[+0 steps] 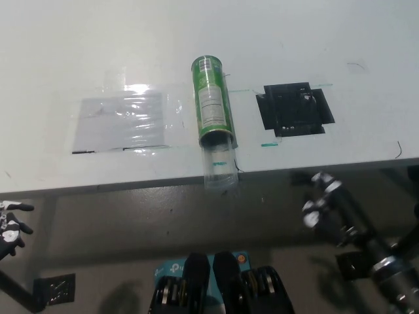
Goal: The robot uses its right hand finger to pull out the chips tray kept inside a container in the middle of the desk
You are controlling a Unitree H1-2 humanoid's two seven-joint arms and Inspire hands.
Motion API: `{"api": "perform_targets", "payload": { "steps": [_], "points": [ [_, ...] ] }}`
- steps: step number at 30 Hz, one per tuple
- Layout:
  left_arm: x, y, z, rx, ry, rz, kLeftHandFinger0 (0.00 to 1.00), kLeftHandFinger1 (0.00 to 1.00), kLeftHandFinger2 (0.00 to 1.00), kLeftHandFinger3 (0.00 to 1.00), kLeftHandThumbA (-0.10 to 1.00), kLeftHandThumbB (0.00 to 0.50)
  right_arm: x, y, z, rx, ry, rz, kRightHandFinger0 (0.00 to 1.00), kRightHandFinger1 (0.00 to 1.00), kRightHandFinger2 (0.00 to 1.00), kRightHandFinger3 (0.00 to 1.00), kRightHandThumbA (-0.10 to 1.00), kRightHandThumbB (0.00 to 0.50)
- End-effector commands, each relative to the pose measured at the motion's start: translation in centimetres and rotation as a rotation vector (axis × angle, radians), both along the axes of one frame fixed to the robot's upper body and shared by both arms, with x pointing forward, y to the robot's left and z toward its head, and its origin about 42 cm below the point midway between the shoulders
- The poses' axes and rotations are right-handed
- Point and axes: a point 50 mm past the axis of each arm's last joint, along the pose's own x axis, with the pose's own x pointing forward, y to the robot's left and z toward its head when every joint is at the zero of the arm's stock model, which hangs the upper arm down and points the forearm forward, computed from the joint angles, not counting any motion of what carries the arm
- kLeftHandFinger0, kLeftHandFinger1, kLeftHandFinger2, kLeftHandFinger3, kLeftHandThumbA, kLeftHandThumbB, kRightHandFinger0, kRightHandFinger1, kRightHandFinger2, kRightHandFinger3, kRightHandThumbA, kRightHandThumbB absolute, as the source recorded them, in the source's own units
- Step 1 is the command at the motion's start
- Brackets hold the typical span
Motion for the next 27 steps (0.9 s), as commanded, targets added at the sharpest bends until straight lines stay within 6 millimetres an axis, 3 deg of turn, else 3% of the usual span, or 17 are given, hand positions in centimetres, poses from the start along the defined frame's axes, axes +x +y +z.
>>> {"api": "perform_targets", "payload": {
  "steps": [1, 2, 3, 4, 5, 7, 9, 10, 11, 13, 14, 20, 22, 23, 24, 25, 27],
  "points": [
    [-0.3, 0.4, 1.2, 0.036, -0.039, 0.001, 0.27, 0.31, 0.4, 0.59, 0.1, 0.0, 0.6, -1.6, 3.3, 0.068, -0.083, -0.04, 0.03, 0.02, 0.75, 0.81, -0.1, 0.24],
    [-0.3, 0.4, 1.2, 0.036, -0.039, 0.001, 0.27, 0.31, 0.4, 0.59, 0.1, 0.0, 0.6, -1.6, 3.4, 0.069, -0.083, -0.04, 0.03, 0.02, 0.75, 0.81, -0.1, 0.24],
    [-0.3, 0.4, 1.1, 0.03, -0.036, 0.003, 0.27, 0.3, 0.39, 0.59, 0.08, 0.0, 0.5, -3.6, 4.5, 0.118, -0.111, -0.092, 0.09, 0.12, 0.74, 0.84, -0.1, 0.22],
    [-0.3, 0.4, 1.1, 0.026, -0.033, 0.005, 0.28, 0.31, 0.39, 0.6, 0.08, 0.0, 0.5, -4.3, 4.4, 0.127, -0.118, -0.123, 0.02, 0.04, 0.71, 0.83, -0.1, 0.243],
    [-0.3, 0.4, 1.1, 0.016, -0.029, 0.012, 0.27, 0.3, 0.39, 0.6, 0.08, 0.0, 0.3, -5.6, 4.3, 0.14, -0.124, -0.19, 0.0, 0.03, 0.69, 0.83, -0.1, 0.241],
    [-0.3, 0.4, 0.9, 0.01, -0.032, 0.011, 0.27, 0.3, 0.38, 0.59, 0.08, 0.0, 0.0, -6.6, 4.3, 0.163, -0.123, -0.222, 0.1, 0.15, 0.71, 0.84, -0.1, 0.229],
    [-0.3, 0.4, 0.9, 0.01, -0.034, 0.01, 0.27, 0.3, 0.38, 0.59, 0.08, 0.0, 0.1, -6.8, 4.3, 0.167, -0.127, -0.224, 0.12, 0.17, 0.72, 0.85, -0.1, 0.227],
    [-0.3, 0.4, 0.9, 0.014, -0.037, 0.007, 0.26, 0.3, 0.38, 0.59, 0.08, 0.0, -0.4, -7.4, 3.9, 0.187, -0.116, -0.264, 0.19, 0.24, 0.7, 0.83, -0.1, 0.218],
    [-0.2, 0.3, 0.9, 0.017, -0.04, 0.006, 0.26, 0.3, 0.38, 0.59, 0.08, 0.0, -0.5, -7.7, 3.6, 0.206, -0.112, -0.276, 0.39, 0.49, 0.72, 0.83, -0.1, 0.213],
    [-0.2, 0.3, 0.9, 0.012, -0.039, 0.012, 0.27, 0.3, 0.38, 0.59, 0.07, 0.0, -0.8, -7.8, 2.7, 0.243, -0.103, -0.304, 0.59, 0.68, 0.74, 0.81, -0.1, 0.207],
    [-0.2, 0.3, 0.9, 0.011, -0.039, 0.013, 0.27, 0.3, 0.38, 0.59, 0.07, 0.0, -0.9, -7.8, 2.6, 0.249, -0.099, -0.307, 0.63, 0.71, 0.74, 0.81, -0.1, 0.207],
    [-1.0, 1.4, 1.3, 0.033, -0.042, 0.027, 0.29, 0.31, 0.4, 0.6, 0.08, 0.0, -1.4, -6.2, 0.5, 0.36, -0.058, -0.352, 0.57, 0.62, 0.69, 0.79, -0.1, 0.223],
    [-1.0, 1.3, 1.7, 0.039, -0.035, 0.03, 0.3, 0.32, 0.41, 0.6, 0.1, 0.0, -1.7, -5.8, -0.7, 0.398, -0.025, -0.397, 0.49, 0.58, 0.65, 0.79, -0.1, 0.218],
    [-0.6, 1.0, 1.5, 0.026, -0.032, 0.026, 0.3, 0.32, 0.4, 0.6, 0.1, 0.0, -1.9, -5.9, -1.1, 0.449, 0.005, -0.428, 0.19, 0.32, 0.64, 0.77, -0.1, 0.213],
    [-0.5, 0.8, 1.3, 0.022, -0.03, 0.025, 0.3, 0.32, 0.4, 0.6, 0.1, 0.0, -2.1, -6.1, -1.1, 0.453, 0.007, -0.434, 0.14, 0.29, 0.63, 0.77, -0.1, 0.208],
    [-0.5, 0.8, 1.3, 0.029, -0.033, 0.017, 0.3, 0.32, 0.4, 0.6, 0.09, 0.0, -2.1, -6.0, -1.4, 0.455, 0.014, -0.443, 0.06, 0.19, 0.62, 0.76, -0.1, 0.202],
    [-0.5, 0.6, 0.9, 0.019, -0.041, 0.018, 0.31, 0.32, 0.39, 0.57, 0.06, 0.0, -2.2, -5.8, -2.1, 0.475, 0.035, -0.452, 0.0, 0.06, 0.58, 0.73, -0.1, 0.218]
  ]
}}
